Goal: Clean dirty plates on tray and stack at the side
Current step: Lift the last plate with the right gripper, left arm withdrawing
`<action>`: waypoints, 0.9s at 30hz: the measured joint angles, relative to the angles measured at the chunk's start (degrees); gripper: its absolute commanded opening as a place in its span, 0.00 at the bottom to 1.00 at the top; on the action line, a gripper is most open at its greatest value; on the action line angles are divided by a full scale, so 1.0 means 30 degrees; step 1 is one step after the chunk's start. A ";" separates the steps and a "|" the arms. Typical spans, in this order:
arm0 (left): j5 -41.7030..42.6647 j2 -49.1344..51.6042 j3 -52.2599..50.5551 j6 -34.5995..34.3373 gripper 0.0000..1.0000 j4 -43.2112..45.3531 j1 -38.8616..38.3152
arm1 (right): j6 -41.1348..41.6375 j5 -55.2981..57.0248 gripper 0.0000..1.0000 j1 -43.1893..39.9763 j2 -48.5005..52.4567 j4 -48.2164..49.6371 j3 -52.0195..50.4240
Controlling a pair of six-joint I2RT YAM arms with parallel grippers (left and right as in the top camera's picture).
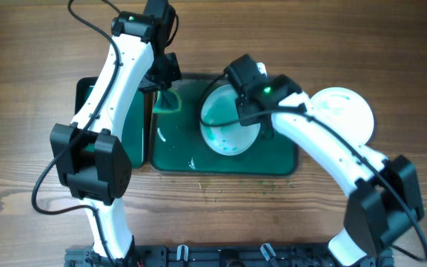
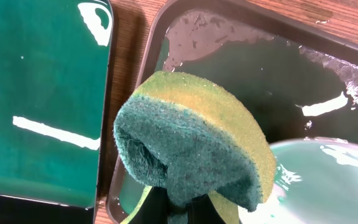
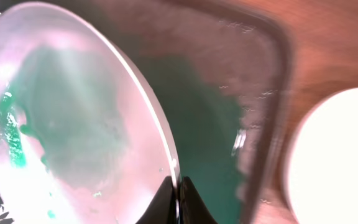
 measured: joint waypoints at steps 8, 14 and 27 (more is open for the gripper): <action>0.0000 0.0000 0.0000 0.0000 0.04 0.0000 0.0000 | 0.0707 0.7577 0.04 0.2521 -0.2572 -0.1668 0.0000; 0.0000 0.0000 0.0000 0.0007 0.04 0.0000 -0.0007 | 0.0532 1.2509 0.04 0.4801 -0.4036 -0.1712 0.0000; 0.0000 0.0000 0.0000 0.0007 0.04 0.0000 -0.0007 | -0.0838 1.9766 0.04 0.7446 -0.4095 -0.1698 0.0000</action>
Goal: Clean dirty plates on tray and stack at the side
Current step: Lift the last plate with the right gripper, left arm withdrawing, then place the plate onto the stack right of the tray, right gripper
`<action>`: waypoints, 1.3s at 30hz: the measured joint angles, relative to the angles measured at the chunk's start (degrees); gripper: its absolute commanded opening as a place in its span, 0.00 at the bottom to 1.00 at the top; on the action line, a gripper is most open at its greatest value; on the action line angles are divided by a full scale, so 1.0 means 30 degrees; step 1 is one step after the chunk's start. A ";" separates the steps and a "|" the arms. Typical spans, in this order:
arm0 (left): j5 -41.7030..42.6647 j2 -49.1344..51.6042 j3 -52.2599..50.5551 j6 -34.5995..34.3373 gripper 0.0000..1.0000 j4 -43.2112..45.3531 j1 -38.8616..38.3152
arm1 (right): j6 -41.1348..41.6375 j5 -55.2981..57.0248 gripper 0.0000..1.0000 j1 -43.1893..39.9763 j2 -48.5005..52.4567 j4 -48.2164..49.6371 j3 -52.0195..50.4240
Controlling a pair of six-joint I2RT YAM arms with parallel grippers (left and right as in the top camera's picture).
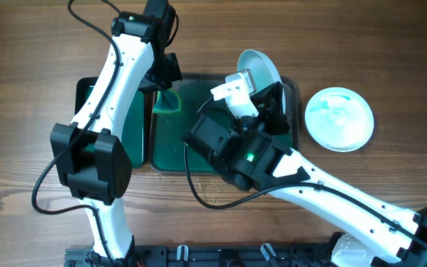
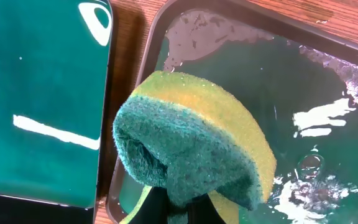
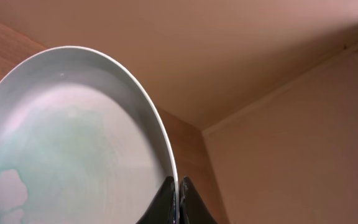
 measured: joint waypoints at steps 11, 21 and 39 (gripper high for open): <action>0.0007 0.0000 0.0000 0.0000 0.04 -0.0066 0.0000 | 0.3111 -1.7908 0.04 -0.6390 0.0000 0.1064 -0.0656; 0.0007 0.0000 0.0000 0.0000 0.04 -0.0226 -0.0015 | 0.1778 -2.7656 0.04 -1.7340 -0.0044 0.0780 -0.1260; 0.0007 0.0000 0.0000 0.0073 0.04 -0.0233 -0.0015 | 0.1457 -2.7387 0.22 -2.6971 -0.1326 0.6309 -0.8961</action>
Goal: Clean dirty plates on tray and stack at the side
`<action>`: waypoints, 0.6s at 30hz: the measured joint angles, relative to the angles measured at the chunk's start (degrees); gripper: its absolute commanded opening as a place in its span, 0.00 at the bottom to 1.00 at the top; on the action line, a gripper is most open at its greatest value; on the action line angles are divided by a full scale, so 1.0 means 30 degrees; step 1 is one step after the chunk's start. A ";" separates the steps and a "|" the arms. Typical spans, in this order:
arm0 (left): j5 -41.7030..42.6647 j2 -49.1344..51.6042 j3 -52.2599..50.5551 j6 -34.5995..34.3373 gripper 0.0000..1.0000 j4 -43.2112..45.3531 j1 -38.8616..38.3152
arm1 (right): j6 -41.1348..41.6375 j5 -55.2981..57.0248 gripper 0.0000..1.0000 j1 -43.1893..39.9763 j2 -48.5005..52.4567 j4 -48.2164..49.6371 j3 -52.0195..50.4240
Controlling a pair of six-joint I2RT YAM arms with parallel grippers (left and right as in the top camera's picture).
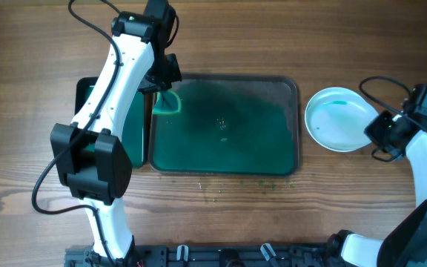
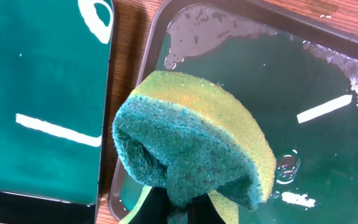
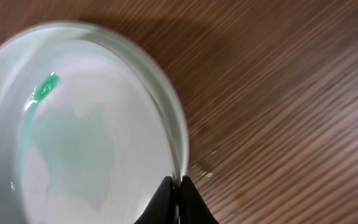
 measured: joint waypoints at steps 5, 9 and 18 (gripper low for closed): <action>0.0015 -0.0182 0.0000 0.0379 0.04 -0.0189 0.0124 | -0.0357 -0.0510 0.49 0.1173 0.0000 0.0852 -0.0146; 0.0080 -0.1479 -0.0007 0.0882 0.04 -0.0656 0.0780 | -0.0627 -0.1195 0.54 0.1406 0.0007 0.0568 0.0262; 0.0066 -0.4612 -0.0809 0.4226 0.04 -0.2907 0.4036 | -0.2652 -0.4299 0.60 0.5151 0.0000 -0.1974 0.4153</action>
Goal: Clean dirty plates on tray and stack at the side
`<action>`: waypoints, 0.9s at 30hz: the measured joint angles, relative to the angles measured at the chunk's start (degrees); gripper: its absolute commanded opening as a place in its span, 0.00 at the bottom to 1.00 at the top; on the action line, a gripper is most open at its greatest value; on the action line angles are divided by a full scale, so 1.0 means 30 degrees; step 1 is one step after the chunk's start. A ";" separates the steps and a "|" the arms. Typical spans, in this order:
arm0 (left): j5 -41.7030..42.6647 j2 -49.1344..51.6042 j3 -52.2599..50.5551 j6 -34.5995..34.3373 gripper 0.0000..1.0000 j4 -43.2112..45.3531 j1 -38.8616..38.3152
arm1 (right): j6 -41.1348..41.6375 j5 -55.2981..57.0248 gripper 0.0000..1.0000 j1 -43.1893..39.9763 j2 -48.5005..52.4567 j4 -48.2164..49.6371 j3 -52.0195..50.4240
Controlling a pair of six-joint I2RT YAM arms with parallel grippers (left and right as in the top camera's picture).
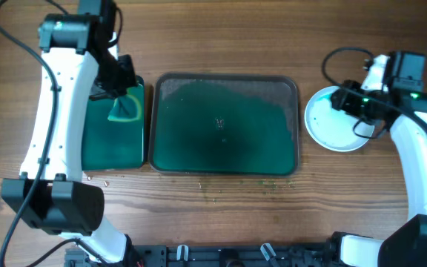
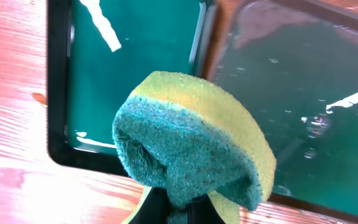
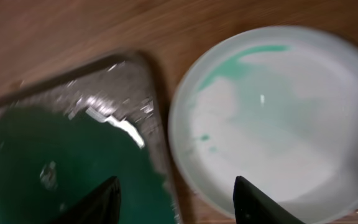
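A white plate [image 1: 337, 119] with a green smear lies on the wood right of the big wet green tray [image 1: 224, 169]; in the right wrist view the plate [image 3: 272, 118] fills the right half. My right gripper [image 1: 349, 101] hovers open over the plate's left rim, its fingertips [image 3: 104, 194] spread wide. My left gripper [image 1: 123, 104] is shut on a yellow-and-green sponge [image 2: 191, 143], held above the small green tray [image 1: 113, 152] at the left.
The small tray [image 2: 132, 74] sits just left of the big tray [image 2: 291, 93], with a thin strip of wood between them. Crumbs lie on the wood in front of the big tray. Arm bases stand at the table's front edge.
My right gripper has let go of the plate and opened; the plate lies flat right of the tray. My left gripper moved left with the sponge, from the big tray's corner to over the small tray.
My right gripper held a soapy plate by its rim in the big tray, then held it tilted up above the tray, then set it on the plate at the right. Now it is open there. My left gripper kept the sponge throughout and has moved left.
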 measured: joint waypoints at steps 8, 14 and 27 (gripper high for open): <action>-0.0015 0.0117 -0.7155 0.1967 0.39 0.6849 0.3162 | -0.0612 -0.0597 0.72 0.2433 0.0007 -0.0386 0.0000; -0.0007 0.0146 -0.9486 0.2288 0.59 0.8524 0.3359 | -0.1741 -0.0612 0.79 0.2441 0.0007 -0.0641 0.0000; 0.0015 -0.2441 -0.5792 0.1749 1.00 0.4029 0.3351 | -0.2317 -0.0619 1.00 0.2441 -0.3548 -0.6521 0.3854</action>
